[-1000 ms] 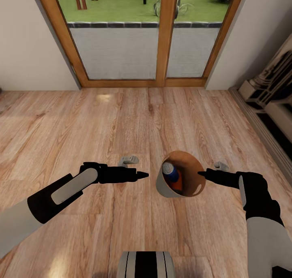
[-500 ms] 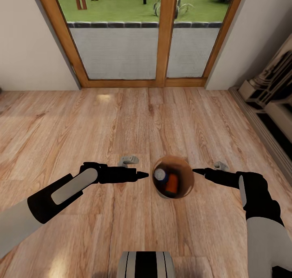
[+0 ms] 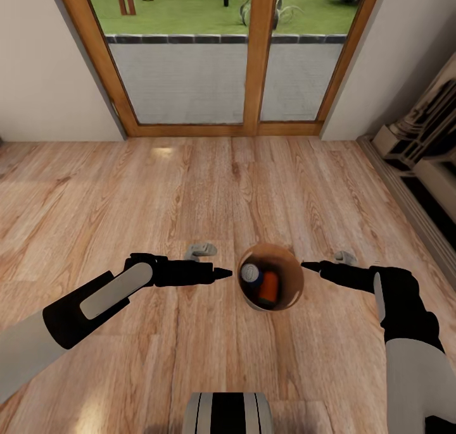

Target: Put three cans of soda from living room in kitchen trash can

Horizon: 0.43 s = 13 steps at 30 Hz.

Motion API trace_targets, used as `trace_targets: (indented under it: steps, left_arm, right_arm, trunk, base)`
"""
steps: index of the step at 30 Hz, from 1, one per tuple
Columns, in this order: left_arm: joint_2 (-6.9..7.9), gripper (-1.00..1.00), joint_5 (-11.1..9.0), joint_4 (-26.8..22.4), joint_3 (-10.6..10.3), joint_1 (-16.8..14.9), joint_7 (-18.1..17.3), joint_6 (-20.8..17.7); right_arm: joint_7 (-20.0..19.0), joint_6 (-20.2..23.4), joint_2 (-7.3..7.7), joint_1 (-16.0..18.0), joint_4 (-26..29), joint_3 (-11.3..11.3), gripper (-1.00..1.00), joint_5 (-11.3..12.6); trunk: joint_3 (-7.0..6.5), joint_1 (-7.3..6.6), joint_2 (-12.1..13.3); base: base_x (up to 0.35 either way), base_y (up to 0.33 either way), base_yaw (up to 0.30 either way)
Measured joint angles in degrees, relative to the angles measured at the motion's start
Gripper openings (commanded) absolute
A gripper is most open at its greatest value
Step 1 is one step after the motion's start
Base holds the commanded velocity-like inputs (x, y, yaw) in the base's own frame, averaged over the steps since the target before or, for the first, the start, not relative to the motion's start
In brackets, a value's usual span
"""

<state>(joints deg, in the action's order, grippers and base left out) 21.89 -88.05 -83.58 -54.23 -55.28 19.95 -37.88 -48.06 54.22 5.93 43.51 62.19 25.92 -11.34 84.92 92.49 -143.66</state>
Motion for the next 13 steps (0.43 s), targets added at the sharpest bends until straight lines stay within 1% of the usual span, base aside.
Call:
trace_targets:
  steps: [4, 5, 6, 8, 9, 13]
  left_arm:
    - [0.00, 1.00, -0.03, 0.00, -0.01, 0.00, 0.00, 0.00]
    - [0.00, 1.00, -0.07, 0.00, 0.00, 0.00, 0.00, 0.00]
    - [0.00, 1.00, -0.09, 0.00, 0.00, 0.00, 0.00, 0.00]
    - [0.00, 1.00, -0.18, 0.00, 0.01, 0.00, -0.06, 0.00]
    - [0.00, 1.00, -0.23, 0.00, 0.01, 0.00, -0.07, 0.00]
    - [0.00, 1.00, -0.51, 0.00, 0.01, 0.00, -0.08, 0.00]
  right_arm:
    - [0.20, 0.37, 0.13, 0.00, 3.73, -0.39, 1.00, -0.42]
    - [0.34, 0.97, 0.22, 0.01, 6.25, -0.41, 1.00, -0.43]
    - [0.37, 2.09, 0.26, 0.01, 8.50, -0.42, 1.00, -0.49]
    - [0.25, 4.83, 0.36, 0.00, 11.13, -0.43, 1.00, -0.59]
    - [0.19, 5.65, 0.38, 0.00, 11.95, -0.43, 1.00, -0.61]
    - [0.05, 5.78, 0.39, -0.21, 13.48, -0.41, 1.00, -0.62]
  trunk:
    - [0.00, 0.00, 0.00]
    - [0.00, 0.00, 0.00]
    - [0.00, 0.00, 0.00]
    - [0.00, 0.00, 0.00]
    - [0.00, 0.00, 0.00]
    - [0.00, 0.00, 0.00]
  base:
    - [0.000, 0.000, 0.000]
    - [0.000, 0.000, 0.000]
    - [0.000, 0.000, 0.000]
    - [0.000, 0.000, 0.000]
    - [0.000, 0.000, 0.000]
    - [0.000, 0.000, 0.000]
